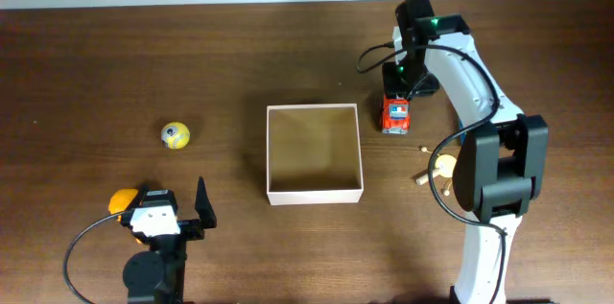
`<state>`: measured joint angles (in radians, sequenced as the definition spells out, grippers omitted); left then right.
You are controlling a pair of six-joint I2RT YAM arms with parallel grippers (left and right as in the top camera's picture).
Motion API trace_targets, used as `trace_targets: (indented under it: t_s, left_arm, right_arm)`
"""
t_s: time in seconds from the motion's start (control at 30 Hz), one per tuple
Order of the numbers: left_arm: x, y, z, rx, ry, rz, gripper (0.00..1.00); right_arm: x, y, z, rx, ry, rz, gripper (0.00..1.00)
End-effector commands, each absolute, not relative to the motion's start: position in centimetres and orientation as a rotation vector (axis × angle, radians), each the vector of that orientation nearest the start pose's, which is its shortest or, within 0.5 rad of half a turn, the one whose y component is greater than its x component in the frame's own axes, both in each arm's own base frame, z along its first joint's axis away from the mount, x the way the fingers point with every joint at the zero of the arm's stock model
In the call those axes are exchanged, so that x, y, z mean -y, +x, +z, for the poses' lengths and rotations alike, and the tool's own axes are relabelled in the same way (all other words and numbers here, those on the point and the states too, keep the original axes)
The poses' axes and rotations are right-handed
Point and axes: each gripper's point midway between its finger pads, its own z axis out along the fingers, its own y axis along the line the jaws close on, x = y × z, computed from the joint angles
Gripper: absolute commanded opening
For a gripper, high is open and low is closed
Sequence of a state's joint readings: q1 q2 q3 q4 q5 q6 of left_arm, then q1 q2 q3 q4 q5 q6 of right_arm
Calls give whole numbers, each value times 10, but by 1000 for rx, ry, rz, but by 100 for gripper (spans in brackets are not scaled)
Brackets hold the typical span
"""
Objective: Pack container
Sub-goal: 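Lower the right gripper onto the left red fire truck and grasp it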
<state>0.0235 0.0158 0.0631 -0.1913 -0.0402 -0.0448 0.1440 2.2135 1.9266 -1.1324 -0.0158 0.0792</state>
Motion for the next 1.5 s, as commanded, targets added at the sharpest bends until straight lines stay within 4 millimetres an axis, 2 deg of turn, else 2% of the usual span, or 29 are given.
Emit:
trace_targets:
  t_s: [0.0, 0.2, 0.3, 0.37, 0.83, 1.47]
  left_arm:
    - [-10, 241, 152, -1713, -61, 21, 99]
    - [-10, 241, 152, -1713, -61, 21, 99]
    - [-10, 241, 152, -1713, -61, 21, 99]
    - [-10, 241, 152, -1713, -61, 21, 99]
    - [-10, 241, 152, -1713, -61, 21, 99]
    - [-10, 241, 152, -1713, -61, 21, 99]
  right_arm:
    - [-71, 467, 74, -2975, -91, 59, 50]
    - [-72, 468, 74, -2972, -91, 60, 51]
    - [-72, 468, 72, -2971, -91, 61, 60]
    - [-72, 467, 70, -2973, -91, 61, 61]
    - [-69, 451, 43, -3033, -91, 53, 61]
    - [-74, 447, 37, -3043, -94, 97, 61]
